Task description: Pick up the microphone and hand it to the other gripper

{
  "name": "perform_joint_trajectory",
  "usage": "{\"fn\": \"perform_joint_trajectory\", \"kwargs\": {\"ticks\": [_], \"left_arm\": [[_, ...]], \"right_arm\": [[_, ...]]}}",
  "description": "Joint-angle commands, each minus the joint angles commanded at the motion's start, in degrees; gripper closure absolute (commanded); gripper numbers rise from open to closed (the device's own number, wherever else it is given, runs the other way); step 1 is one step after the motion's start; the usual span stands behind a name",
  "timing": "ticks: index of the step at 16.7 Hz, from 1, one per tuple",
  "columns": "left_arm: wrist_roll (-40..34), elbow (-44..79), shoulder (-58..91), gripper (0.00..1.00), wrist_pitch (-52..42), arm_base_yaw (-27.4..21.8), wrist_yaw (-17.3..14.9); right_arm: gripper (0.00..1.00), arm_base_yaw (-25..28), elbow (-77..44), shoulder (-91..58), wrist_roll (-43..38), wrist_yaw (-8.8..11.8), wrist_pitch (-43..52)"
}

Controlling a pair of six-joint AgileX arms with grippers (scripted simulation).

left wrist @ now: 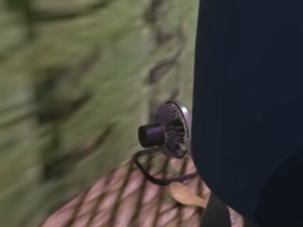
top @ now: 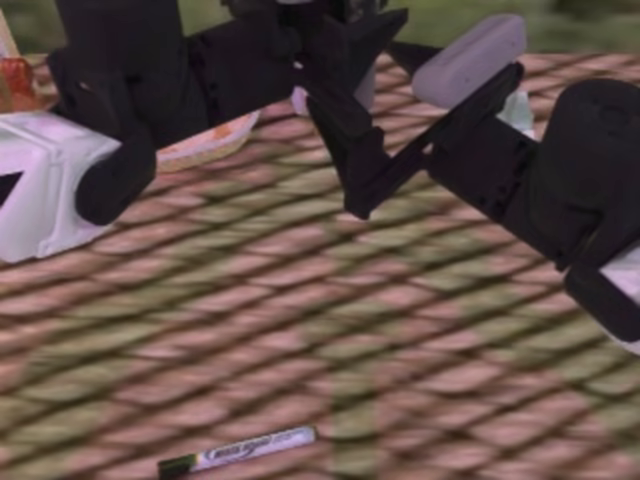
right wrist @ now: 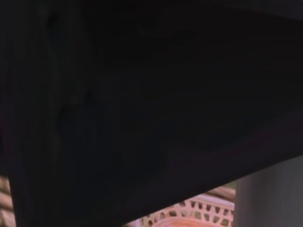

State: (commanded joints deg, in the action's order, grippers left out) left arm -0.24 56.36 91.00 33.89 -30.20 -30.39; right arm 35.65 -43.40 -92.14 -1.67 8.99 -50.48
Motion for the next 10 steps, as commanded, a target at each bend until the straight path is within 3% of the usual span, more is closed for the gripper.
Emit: {"fn": "perform_joint_trajectory", "kwargs": {"ticks": [3,10], "left_arm": [[-0.1,-0.8,-0.7,1.00,-0.1,1.5,-1.3],[0.1,-4.4,-4.6,1.00,-0.4,9.2,-8.0]], "right_arm": [[0.00,-0.4,2.3,2.4,0.0,0.5,0.4],[0.00,-2.0,14.3,15.8,-0.1,2.9,1.4]]}}
